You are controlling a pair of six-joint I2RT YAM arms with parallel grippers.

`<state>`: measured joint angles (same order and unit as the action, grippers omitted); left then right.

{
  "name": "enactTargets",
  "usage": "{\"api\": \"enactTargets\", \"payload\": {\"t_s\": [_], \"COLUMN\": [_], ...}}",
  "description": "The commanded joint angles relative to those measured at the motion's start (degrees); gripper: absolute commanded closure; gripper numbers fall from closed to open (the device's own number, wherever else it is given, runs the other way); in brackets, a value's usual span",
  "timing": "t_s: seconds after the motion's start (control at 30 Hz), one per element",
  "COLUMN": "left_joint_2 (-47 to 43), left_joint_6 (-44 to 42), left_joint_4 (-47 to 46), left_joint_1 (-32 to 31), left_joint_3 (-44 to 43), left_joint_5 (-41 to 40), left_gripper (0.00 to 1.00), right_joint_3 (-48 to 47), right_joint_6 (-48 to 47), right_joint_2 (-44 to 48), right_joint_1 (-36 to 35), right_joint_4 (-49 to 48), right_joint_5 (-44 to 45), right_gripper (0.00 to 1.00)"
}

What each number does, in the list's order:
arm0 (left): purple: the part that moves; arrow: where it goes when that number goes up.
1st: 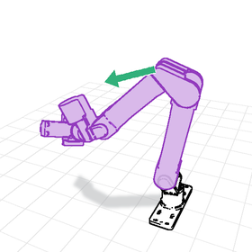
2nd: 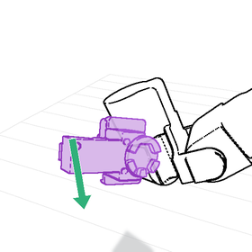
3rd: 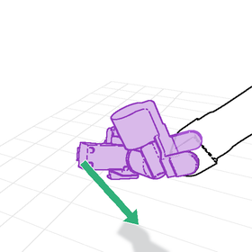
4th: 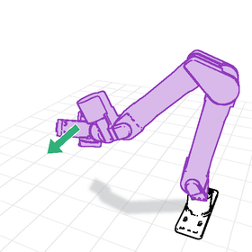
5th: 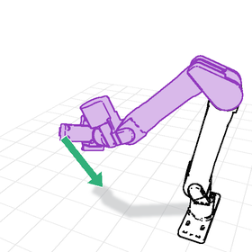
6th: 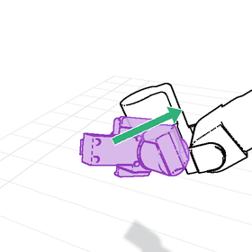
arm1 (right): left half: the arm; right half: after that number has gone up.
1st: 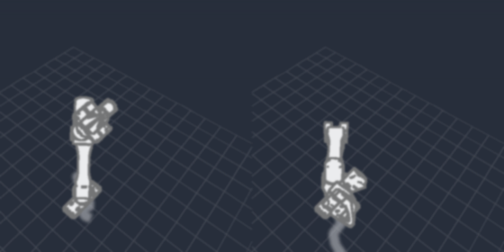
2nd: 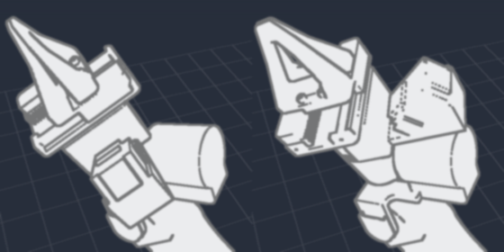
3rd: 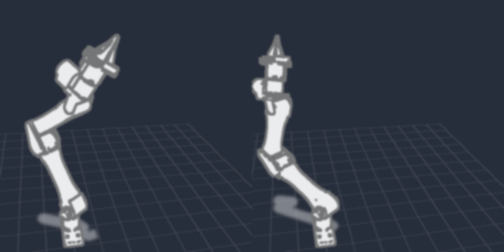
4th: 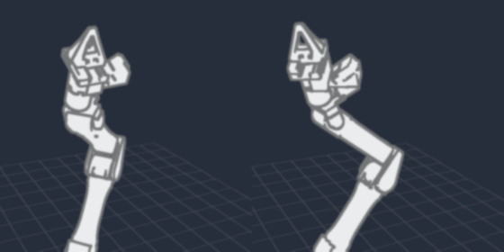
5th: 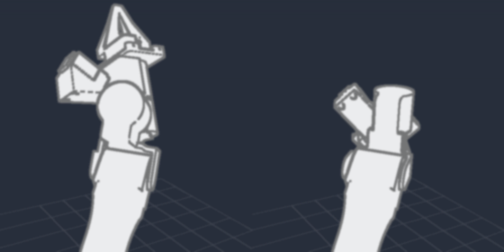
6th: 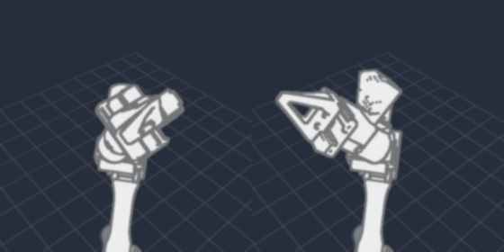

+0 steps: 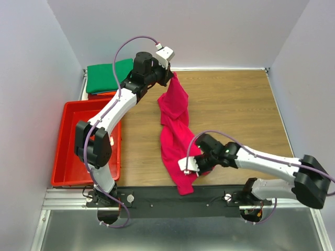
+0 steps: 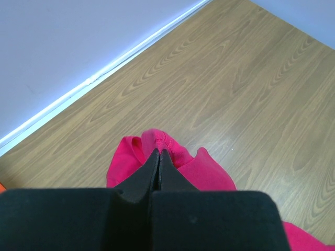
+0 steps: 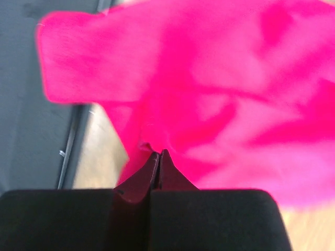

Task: Fold and stack the t-shirts
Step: Flatten the tshirt out

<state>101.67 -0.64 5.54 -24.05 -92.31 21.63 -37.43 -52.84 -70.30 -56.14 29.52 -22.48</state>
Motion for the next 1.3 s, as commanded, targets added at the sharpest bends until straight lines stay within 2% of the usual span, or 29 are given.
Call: {"api": "enactTargets", "payload": {"t_s": [0.0,0.13,0.33,0.5,0.67,0.83,0.93,1.1,1.27], "left_joint_2": [-2.88,-4.80,-10.24,-16.23,-25.52,-35.99,-38.82,-42.51,-45.24], "left_joint_6": [-0.23,-0.06,-1.90,-3.22,-3.14,-1.12,0.29,3.98,6.97], "left_joint_4": [0.08,0.26,-0.18,-0.62,-4.30,-13.16,-15.12,-16.96,-20.13], "left_joint_1": [0.50,0.68,0.85,0.85,0.85,0.85,0.85,0.32,-0.64], "left_joint_3": [-1.11,-1.38,-0.77,-0.85,-0.50,2.74,2.67,2.14,3.54], "left_joint_5": [1.22,1.75,1.32,0.26,-3.25,-7.55,-8.70,-7.39,-2.47], "left_gripper": [1.00,1.00,1.00,1.00,1.00,1.00,1.00,1.00,1.00], "right_joint_3": [0.87,0.00,-4.84,-15.37,-33.53,-46.12,-50.71,-57.83,-65.66], "right_joint_6": [2.82,7.48,14.07,17.15,18.30,20.93,21.90,21.64,21.73], "right_joint_2": [6.30,15.17,20.73,19.86,17.14,14.85,14.85,14.84,13.70], "right_joint_1": [7.17,18.40,31.32,36.97,41.80,45.93,48.22,52.36,54.91], "right_joint_4": [2.21,2.21,1.86,2.03,2.38,2.65,3.52,6.08,8.27], "right_joint_5": [-1.69,0.93,11.29,18.95,25.64,26.44,25.47,26.78,28.19], "right_gripper": [1.00,1.00,0.99,0.99,0.99,1.00,0.99,0.99,1.00]}}
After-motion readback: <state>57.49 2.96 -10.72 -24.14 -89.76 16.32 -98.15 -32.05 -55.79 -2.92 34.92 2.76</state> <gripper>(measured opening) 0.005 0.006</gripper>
